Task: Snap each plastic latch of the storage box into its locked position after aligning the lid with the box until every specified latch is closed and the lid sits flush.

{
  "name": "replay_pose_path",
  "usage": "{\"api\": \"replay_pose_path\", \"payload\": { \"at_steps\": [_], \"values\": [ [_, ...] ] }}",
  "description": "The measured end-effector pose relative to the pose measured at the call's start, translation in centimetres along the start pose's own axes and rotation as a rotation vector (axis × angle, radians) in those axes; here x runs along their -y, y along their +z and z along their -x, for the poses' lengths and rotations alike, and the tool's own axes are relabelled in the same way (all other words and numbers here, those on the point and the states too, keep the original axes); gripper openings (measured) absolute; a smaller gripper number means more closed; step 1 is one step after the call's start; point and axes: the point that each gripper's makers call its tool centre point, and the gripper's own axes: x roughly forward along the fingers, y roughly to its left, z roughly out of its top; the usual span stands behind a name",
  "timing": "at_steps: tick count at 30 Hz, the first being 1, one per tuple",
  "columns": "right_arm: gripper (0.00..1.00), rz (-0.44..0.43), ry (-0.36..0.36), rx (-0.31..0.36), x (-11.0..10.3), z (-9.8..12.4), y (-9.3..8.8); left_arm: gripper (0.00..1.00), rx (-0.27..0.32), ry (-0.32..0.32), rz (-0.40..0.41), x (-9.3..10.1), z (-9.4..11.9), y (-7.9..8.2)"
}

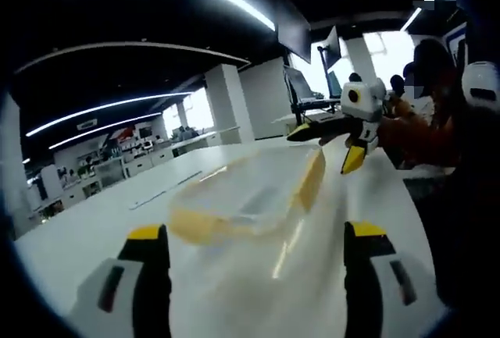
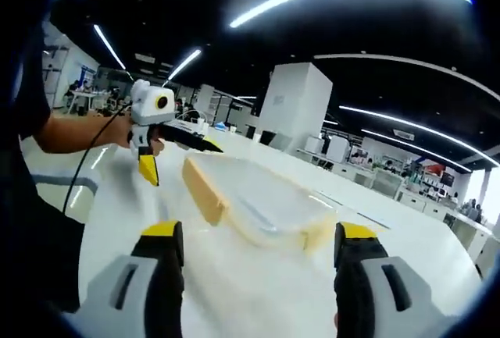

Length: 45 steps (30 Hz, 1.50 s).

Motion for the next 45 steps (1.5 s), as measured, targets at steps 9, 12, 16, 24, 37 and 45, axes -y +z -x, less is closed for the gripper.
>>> {"api": "replay_pose_path", "payload": {
  "at_steps": [9, 12, 16, 24, 37, 45],
  "values": [
    [0.79, 0.041, 0.016, -0.028, -0.5, -0.3, -0.7, 0.97, -0.043, -0.020, -0.104, 1.0, -0.8, -0.6],
    [0.79, 0.059, 0.024, -0.032, -0.8, -0.4, -0.7, 0.99, -0.065, -0.026, -0.122, 1.1, -0.9, -1.0],
    [0.79, 0.071, 0.023, -0.031, -0.6, -0.6, -0.6, 0.99, -0.058, -0.027, -0.109, 1.0, -0.9, -0.8],
    [0.78, 0.047, 0.002, -0.031, 0.1, -0.7, -0.6, 0.99, -0.043, -0.023, -0.096, 1.1, -1.2, -0.8],
    [0.81, 0.056, -0.007, -0.054, -0.1, -0.7, -0.9, 0.99, -0.060, -0.005, -0.144, 1.3, -1.4, -1.0],
    [0.79, 0.090, -0.020, -0.073, -0.2, -0.8, -0.9, 0.95, -0.073, 0.009, -0.149, 1.0, -1.1, -1.1]
  ]
}}
